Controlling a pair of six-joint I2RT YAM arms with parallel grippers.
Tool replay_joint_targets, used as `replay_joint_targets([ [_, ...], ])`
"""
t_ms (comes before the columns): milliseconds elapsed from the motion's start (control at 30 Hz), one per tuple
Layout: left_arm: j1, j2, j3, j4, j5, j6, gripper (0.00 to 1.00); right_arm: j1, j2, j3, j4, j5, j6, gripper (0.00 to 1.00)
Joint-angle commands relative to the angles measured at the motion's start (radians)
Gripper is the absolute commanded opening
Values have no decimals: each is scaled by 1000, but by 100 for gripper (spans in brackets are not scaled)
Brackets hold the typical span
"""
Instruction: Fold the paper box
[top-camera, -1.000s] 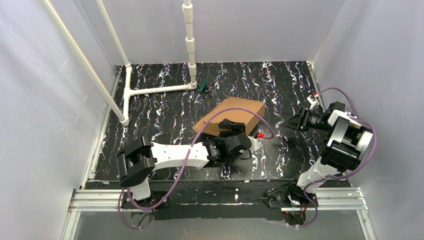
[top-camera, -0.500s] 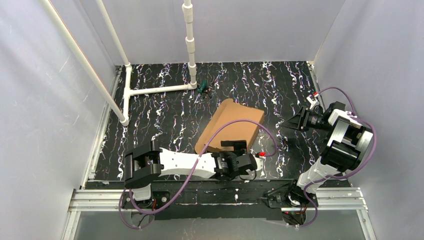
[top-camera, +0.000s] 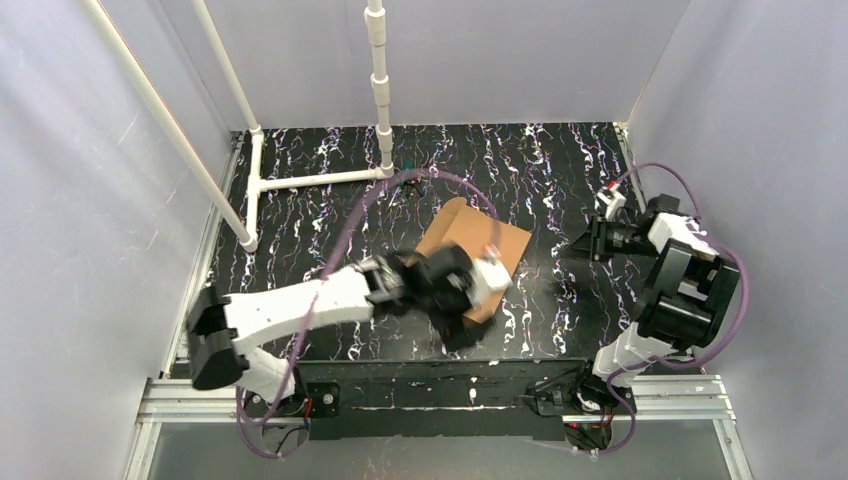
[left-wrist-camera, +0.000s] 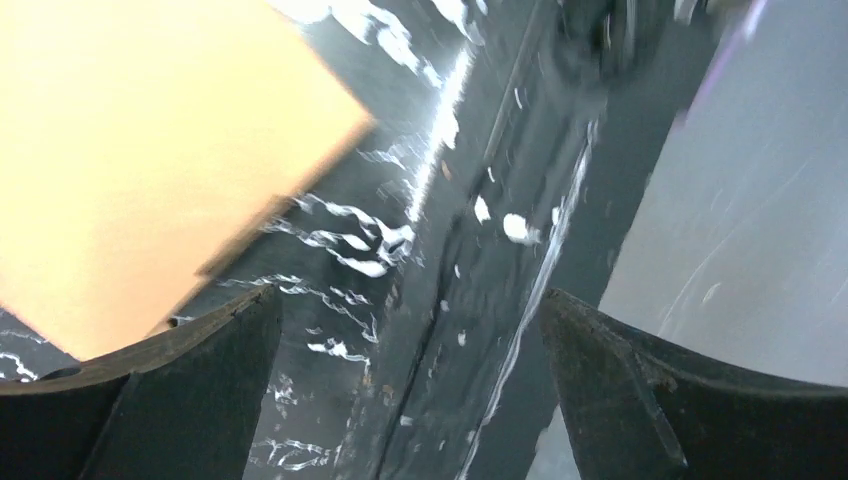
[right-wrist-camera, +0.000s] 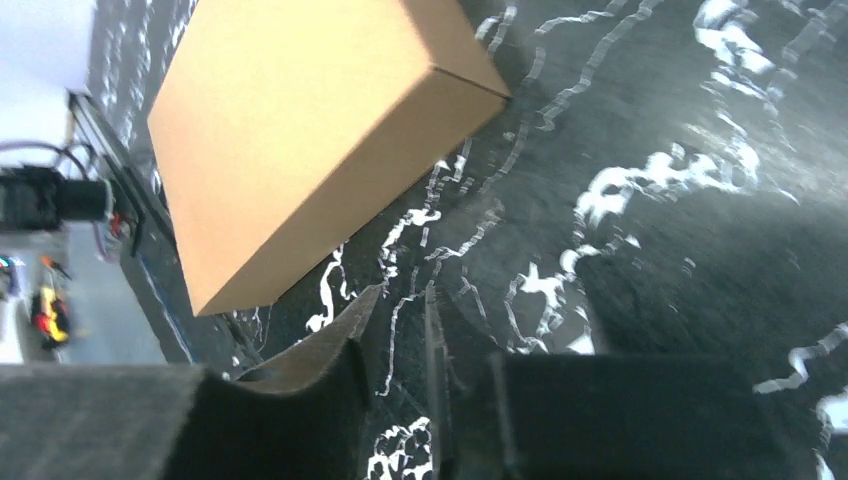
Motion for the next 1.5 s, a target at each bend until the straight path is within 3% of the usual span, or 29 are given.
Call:
replay_joint_targets([
  [0, 367, -219, -108, 92, 220, -295, 94, 193, -144, 13, 46, 197, -28, 20],
  [67, 493, -288, -193, 144, 196, -358, 85, 295, -208, -30, 152, 324, 39, 2],
  [100, 538, -311, -224, 150, 174, -377, 79, 339, -239, -50, 204, 385, 71, 1],
  [133, 579, -316, -255, 160, 155, -393, 68, 382, -262, -71, 254, 446, 100, 1],
  [200, 643, -297, -303, 176, 164, -422, 37, 456, -281, -92, 310, 541, 135, 1],
  [267, 689, -242, -344, 223, 215, -453, 17, 506, -258, -85, 318, 619, 154, 1],
  [367, 715, -129, -366, 335, 313, -488, 9, 549, -193, -54, 287, 697, 160, 1],
  [533, 716, 42, -301, 336, 296, -473, 6, 607, -113, -48, 283, 762, 170, 1],
  [700, 686, 105, -322, 441, 413, -531, 4, 631, -57, 0, 303, 764, 195, 1],
  [933, 520, 148, -381, 638, 398, -691, 4, 659, 182, 293, 175, 682, 163, 1],
  [1167, 475, 282, -254, 723, 344, -768, 5, 704, 326, 507, 79, 648, 156, 1],
  [1300, 479, 186, -290, 663, 261, -705, 8, 662, 238, 490, 119, 825, 160, 1],
  [1467, 485, -83, -390, 433, 89, -554, 23, 637, 30, 394, 186, 920, 88, 2],
])
